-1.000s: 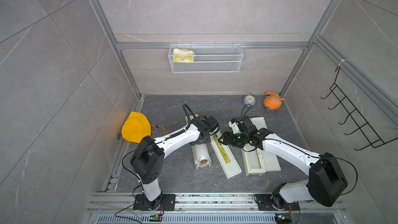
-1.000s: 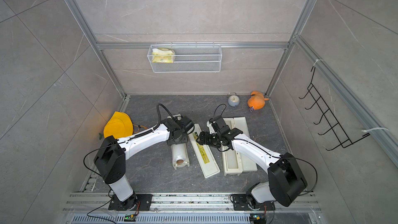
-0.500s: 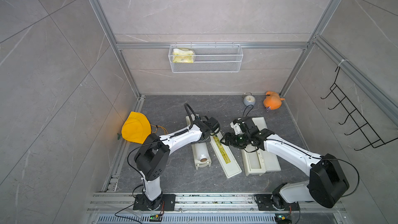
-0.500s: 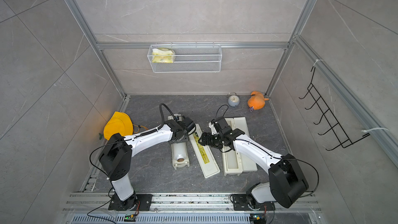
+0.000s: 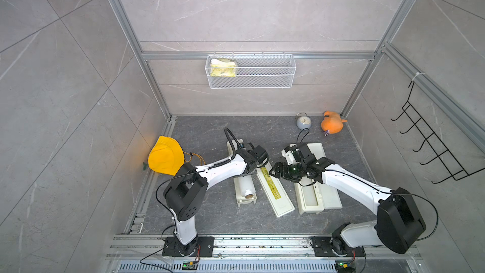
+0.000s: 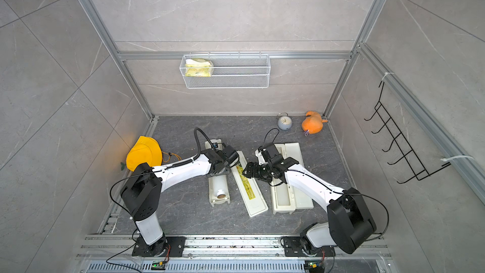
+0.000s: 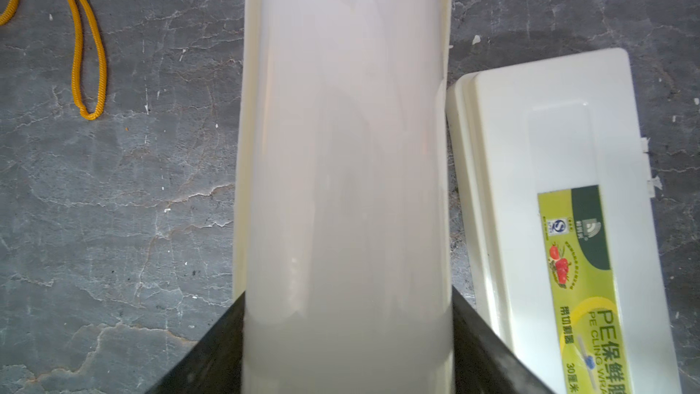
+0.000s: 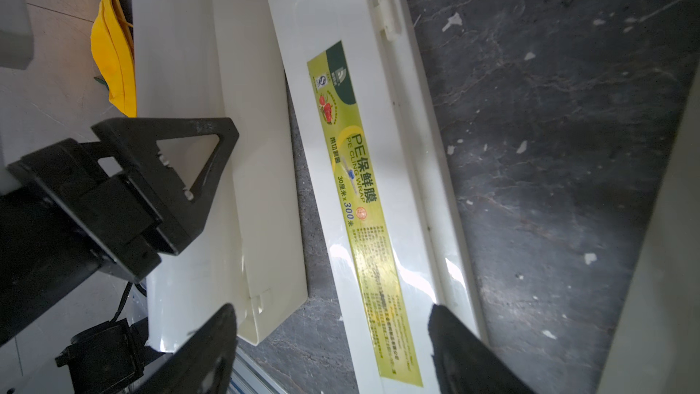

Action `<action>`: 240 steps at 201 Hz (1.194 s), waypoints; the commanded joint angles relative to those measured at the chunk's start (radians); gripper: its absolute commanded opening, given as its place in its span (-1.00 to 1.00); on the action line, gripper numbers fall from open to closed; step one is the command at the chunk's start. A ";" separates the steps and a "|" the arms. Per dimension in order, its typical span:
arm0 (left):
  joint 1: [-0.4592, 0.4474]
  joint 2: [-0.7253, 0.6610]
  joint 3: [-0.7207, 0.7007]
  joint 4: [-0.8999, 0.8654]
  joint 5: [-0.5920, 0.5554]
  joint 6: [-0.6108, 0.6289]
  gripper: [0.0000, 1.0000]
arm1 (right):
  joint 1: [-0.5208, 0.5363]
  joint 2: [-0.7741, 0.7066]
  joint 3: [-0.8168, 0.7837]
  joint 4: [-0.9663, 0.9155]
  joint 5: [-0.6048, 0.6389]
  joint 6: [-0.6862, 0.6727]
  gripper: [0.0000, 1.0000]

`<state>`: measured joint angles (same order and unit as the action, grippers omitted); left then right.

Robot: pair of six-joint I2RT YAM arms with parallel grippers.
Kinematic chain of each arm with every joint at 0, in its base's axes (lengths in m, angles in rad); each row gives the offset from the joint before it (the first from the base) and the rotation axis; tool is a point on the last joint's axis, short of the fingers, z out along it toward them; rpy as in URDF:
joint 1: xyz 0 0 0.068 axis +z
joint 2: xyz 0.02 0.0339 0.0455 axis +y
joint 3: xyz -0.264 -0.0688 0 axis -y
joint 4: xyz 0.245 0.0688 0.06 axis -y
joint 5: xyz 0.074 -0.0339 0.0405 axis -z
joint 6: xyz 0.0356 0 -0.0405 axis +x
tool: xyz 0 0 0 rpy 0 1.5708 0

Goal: Put plastic wrap rolls into dispensers
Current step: Place the plastic wrap into the plastic wrap cutting box.

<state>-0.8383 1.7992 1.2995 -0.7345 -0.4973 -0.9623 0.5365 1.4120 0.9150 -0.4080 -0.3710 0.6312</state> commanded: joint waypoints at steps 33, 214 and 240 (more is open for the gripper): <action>-0.015 -0.123 -0.023 0.056 -0.126 0.125 -0.26 | -0.005 -0.011 -0.015 -0.014 -0.022 -0.014 0.62; 0.002 -0.145 -0.124 0.057 -0.061 0.064 0.47 | -0.006 0.005 -0.036 -0.013 -0.028 -0.018 0.63; 0.002 -0.165 -0.136 0.072 -0.064 0.067 0.55 | -0.005 0.014 -0.033 -0.012 -0.031 -0.018 0.62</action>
<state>-0.8413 1.7012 1.1732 -0.6525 -0.5083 -0.8864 0.5362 1.4128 0.8879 -0.4080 -0.3897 0.6312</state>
